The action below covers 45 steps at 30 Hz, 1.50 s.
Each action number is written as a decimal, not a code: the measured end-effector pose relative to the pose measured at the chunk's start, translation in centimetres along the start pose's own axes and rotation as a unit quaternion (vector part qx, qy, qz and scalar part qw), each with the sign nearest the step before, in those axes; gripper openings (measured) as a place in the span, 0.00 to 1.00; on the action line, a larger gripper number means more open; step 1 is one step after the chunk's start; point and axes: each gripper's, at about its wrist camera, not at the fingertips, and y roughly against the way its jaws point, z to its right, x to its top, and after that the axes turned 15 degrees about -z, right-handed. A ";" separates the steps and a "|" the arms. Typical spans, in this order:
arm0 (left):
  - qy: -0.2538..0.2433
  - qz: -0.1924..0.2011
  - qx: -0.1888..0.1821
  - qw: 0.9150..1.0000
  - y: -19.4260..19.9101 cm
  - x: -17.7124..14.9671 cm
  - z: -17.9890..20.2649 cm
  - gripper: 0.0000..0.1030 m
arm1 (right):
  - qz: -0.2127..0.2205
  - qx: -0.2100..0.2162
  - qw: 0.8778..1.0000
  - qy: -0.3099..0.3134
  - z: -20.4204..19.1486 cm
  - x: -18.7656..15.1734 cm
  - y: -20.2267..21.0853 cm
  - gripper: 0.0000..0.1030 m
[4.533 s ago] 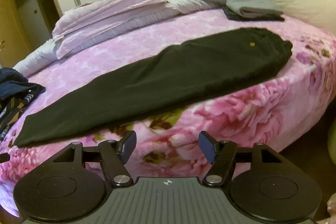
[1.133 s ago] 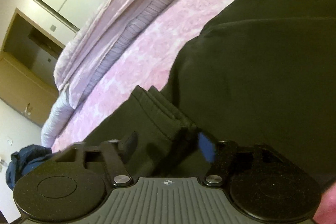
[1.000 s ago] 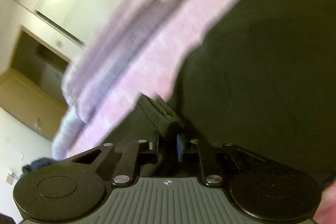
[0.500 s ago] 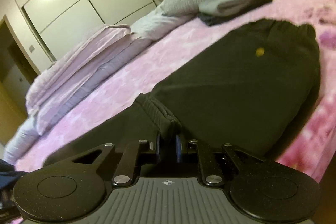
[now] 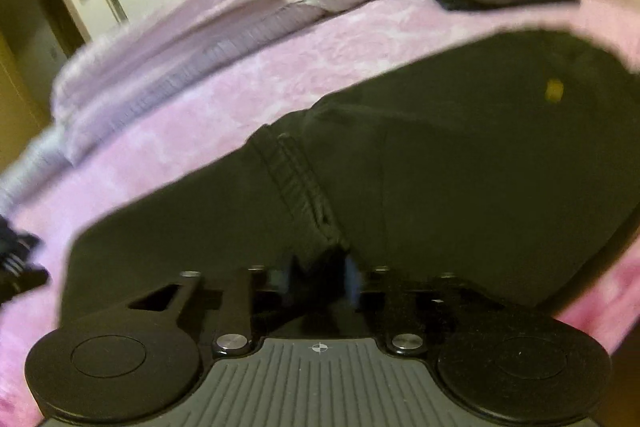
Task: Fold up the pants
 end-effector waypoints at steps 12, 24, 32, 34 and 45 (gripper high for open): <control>-0.036 -0.012 0.024 0.999 -4.6 0.3 0.1 0.23 | -0.006 -0.023 0.996 0.091 -2.6 -0.5 -3.4 0.13; -0.062 -0.022 -0.018 0.998 -0.5 -5.7 3.8 0.19 | -0.008 0.058 0.996 0.073 0.1 -3.7 -1.1 0.13; -0.016 -0.026 -0.027 0.999 1.9 -4.4 2.1 0.19 | 0.045 0.074 0.995 -0.042 7.6 -2.6 4.4 0.53; 0.008 -0.029 -0.042 0.999 2.6 -4.3 1.2 0.19 | 0.066 0.070 0.991 -0.096 11.8 -2.0 5.3 0.53; 0.120 -0.062 -0.047 0.990 2.6 -4.3 -3.1 0.19 | 0.061 0.153 0.938 -0.304 27.9 1.9 1.7 0.58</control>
